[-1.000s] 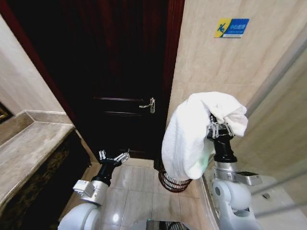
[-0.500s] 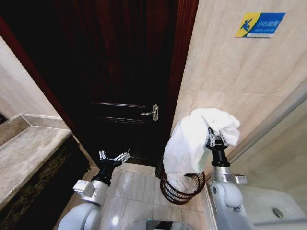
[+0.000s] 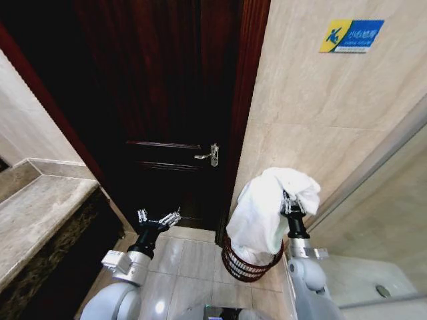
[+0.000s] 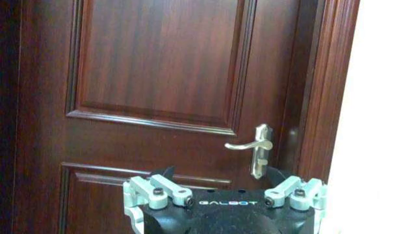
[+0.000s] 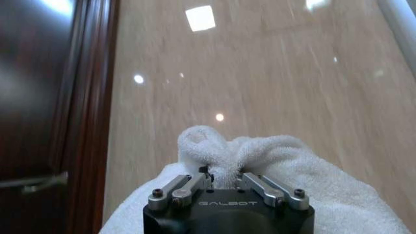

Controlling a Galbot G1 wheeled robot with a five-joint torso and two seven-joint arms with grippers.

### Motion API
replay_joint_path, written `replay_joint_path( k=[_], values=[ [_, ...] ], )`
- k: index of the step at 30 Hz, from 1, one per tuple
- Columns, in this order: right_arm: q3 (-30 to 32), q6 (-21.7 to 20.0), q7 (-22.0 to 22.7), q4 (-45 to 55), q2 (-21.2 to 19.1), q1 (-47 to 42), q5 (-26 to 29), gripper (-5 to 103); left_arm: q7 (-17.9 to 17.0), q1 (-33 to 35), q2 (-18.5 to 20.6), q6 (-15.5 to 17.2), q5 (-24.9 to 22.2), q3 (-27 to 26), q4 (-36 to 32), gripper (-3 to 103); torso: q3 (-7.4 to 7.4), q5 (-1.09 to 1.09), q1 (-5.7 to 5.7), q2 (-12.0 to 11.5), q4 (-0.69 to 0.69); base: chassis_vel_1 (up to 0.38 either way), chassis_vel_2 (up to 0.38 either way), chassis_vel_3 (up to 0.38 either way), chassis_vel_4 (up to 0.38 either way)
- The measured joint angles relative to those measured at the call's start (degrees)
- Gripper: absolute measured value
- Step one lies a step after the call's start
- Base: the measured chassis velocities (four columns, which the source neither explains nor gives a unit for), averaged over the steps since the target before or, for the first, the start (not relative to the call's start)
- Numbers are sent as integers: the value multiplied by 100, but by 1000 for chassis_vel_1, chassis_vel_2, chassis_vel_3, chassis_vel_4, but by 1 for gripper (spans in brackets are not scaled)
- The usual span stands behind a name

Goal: Discard the used towel into the hamper.

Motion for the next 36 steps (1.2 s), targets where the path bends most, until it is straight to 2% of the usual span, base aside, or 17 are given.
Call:
replay_joint_path(
  k=[7, 20, 27, 36],
  values=[
    [-96, 437, -77, -1391, -31, 347, -60, 14, 0, 0, 0, 0, 0, 0, 0, 97, 0, 0, 0, 0, 0, 0, 0, 0, 0],
    [-271, 918, -81, -3210, -71, 1093, -229, 14, 0, 0, 0, 0, 0, 0, 0, 97, 0, -1, 0, 0, 0, 0, 0, 0, 0],
    [-438, 1314, -83, -5090, -178, 1843, -378, 14, 0, 0, 0, 0, 0, 0, 0, 97, 0, -1, 0, -1, -1, 0, 0, 0, 0],
    [-565, 1420, -90, -6149, -131, 2324, -624, 14, 0, 0, 0, 0, 0, 0, 0, 97, 0, -1, 0, -1, 0, 0, 0, 0, 0]
  ],
)
